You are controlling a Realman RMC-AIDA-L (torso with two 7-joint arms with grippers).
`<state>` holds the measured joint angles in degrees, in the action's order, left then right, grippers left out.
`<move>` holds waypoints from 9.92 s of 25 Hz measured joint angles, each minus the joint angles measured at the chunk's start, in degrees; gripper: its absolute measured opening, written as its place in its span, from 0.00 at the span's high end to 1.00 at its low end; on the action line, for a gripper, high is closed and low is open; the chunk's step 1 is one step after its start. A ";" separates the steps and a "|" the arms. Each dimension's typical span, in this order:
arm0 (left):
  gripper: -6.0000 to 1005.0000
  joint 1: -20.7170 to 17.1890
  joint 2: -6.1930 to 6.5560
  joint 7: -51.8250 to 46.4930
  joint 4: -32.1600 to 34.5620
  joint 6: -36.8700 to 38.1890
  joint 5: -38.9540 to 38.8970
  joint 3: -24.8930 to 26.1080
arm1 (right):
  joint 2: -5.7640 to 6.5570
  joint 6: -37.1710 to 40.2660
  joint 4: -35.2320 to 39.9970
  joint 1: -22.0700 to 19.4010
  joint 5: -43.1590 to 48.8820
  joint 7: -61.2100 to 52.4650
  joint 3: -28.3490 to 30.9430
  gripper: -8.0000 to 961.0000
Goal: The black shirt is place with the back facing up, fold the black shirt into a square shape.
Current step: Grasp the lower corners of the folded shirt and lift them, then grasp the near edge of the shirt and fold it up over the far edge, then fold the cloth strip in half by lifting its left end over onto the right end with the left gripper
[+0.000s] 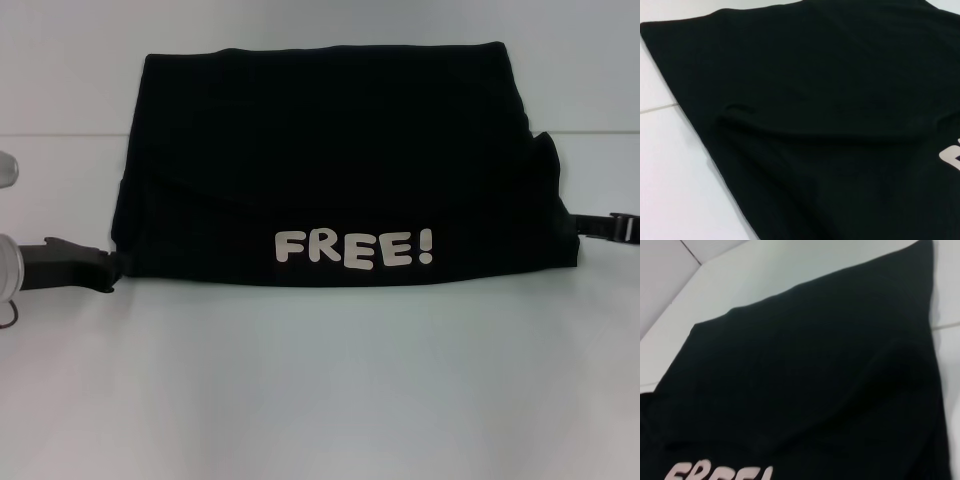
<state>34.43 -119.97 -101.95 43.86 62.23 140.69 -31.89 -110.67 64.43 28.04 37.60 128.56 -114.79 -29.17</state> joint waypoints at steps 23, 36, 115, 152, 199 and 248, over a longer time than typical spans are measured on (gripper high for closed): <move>0.99 0.28 -0.01 0.18 -0.36 -0.80 -0.24 -0.17 | -2.99 -7.04 -0.11 -0.34 -0.60 2.81 -5.12 0.46; 0.99 -0.63 -0.27 -1.52 0.84 -0.64 -0.23 -0.04 | -1.86 -1.35 0.11 -2.38 -0.60 6.12 -2.43 0.97; 0.99 12.73 4.93 -7.19 -6.38 0.01 0.98 6.98 | 0.79 9.96 3.23 -0.96 2.08 18.16 14.84 0.97; 0.99 15.06 0.76 -7.00 -8.07 -31.96 0.33 -2.65 | -3.99 -31.80 -8.68 19.16 -1.49 23.46 8.51 0.94; 0.16 9.23 -0.30 -18.69 0.21 -14.11 0.25 -5.50 | 0.46 -7.44 -2.27 6.16 -8.08 12.47 8.38 0.37; 0.43 1.06 0.53 -25.38 2.25 -3.42 6.55 -5.51 | 1.11 3.83 1.58 -2.27 -7.39 4.23 2.03 0.38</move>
<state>35.49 -119.44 -127.33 46.11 58.81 147.24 -37.41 -109.55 68.26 29.62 35.33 121.17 -110.55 -27.14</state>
